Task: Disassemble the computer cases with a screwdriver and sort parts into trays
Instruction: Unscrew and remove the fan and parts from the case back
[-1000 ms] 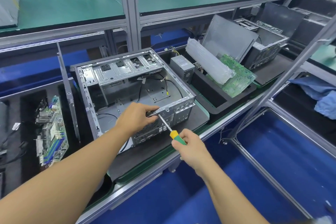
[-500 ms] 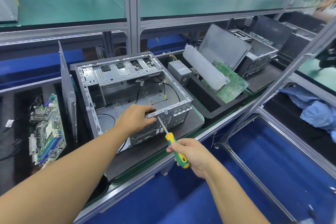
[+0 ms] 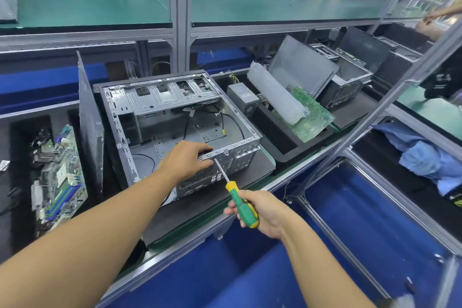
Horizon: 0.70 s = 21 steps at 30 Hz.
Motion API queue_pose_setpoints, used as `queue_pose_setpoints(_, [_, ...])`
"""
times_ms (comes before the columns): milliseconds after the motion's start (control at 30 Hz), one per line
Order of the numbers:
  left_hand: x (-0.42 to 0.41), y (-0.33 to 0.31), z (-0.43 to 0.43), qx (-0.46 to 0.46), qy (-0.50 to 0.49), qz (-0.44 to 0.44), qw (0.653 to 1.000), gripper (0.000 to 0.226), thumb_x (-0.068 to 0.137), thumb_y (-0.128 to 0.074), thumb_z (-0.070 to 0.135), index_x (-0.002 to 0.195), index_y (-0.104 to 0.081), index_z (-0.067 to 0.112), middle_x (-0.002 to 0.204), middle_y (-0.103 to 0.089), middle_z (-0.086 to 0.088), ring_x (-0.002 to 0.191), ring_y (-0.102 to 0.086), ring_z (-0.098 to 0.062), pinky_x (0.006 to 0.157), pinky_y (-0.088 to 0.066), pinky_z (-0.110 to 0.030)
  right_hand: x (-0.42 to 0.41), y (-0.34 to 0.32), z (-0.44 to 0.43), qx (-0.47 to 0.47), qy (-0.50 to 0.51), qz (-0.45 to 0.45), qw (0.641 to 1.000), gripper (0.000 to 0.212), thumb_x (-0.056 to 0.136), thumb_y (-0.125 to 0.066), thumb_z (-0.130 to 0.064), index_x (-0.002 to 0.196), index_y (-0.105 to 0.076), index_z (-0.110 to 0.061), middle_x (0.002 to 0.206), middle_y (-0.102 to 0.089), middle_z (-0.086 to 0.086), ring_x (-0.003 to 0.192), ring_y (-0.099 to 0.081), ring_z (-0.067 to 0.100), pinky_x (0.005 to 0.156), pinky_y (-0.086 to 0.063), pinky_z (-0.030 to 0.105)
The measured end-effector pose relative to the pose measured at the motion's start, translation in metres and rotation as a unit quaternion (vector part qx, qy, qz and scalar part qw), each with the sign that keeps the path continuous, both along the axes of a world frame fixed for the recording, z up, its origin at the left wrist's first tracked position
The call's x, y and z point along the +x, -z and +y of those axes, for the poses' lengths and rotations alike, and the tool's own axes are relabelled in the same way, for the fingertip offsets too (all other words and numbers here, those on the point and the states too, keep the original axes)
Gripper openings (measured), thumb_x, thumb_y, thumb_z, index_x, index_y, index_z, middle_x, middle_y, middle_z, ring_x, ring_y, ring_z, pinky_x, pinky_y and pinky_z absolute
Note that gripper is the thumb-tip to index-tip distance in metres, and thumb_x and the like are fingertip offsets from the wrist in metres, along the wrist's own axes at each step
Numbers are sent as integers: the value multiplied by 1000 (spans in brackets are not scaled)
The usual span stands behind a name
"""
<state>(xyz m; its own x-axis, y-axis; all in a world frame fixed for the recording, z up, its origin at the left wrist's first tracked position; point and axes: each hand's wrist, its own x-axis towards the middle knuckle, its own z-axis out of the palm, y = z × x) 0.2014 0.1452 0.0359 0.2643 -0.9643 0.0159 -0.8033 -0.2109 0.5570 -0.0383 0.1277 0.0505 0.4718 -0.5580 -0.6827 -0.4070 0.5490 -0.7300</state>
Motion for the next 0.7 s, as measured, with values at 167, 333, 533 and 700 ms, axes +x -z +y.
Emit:
queue_pose_setpoints(167, [-1, -1, 0, -1, -1, 1, 1000, 43, 87, -73, 38, 129, -65, 29, 125, -69, 7, 116, -63, -13, 99, -50, -36, 8, 16, 19, -159, 47, 33, 986, 23, 92, -68, -22, 86, -46, -18, 93, -60, 4, 63, -65, 14, 57, -59, 30])
queue_pose_setpoints(333, [0, -1, 1, 0, -1, 7, 1000, 43, 87, -73, 39, 128, -65, 30, 125, -69, 8, 116, -63, -13, 100, -51, -38, 12, 7, 17, -86, 12, 29, 996, 27, 95, -63, -40, 99, -54, -15, 87, -61, 7, 51, -53, 14, 45, -41, 26])
queue_pose_setpoints(533, [1, 1, 0, -13, 7, -3, 1000, 43, 88, -71, 39, 130, -65, 28, 127, -68, 9, 117, -62, -9, 102, -49, -32, -2, -6, 6, 90, -13, -54, 994, 39, 105, -38, -24, 98, -65, 4, 94, -69, 19, 65, -56, 18, 57, -48, 29])
queue_pose_setpoints(700, [-1, 3, -1, -28, 7, 15, 999, 42, 87, -74, 34, 127, -68, 23, 123, -70, 6, 113, -64, -10, 100, -48, -26, -5, -2, 10, -44, 9, 0, 999, 17, 101, -58, -25, 98, -62, -9, 101, -69, 7, 62, -62, 15, 52, -51, 27])
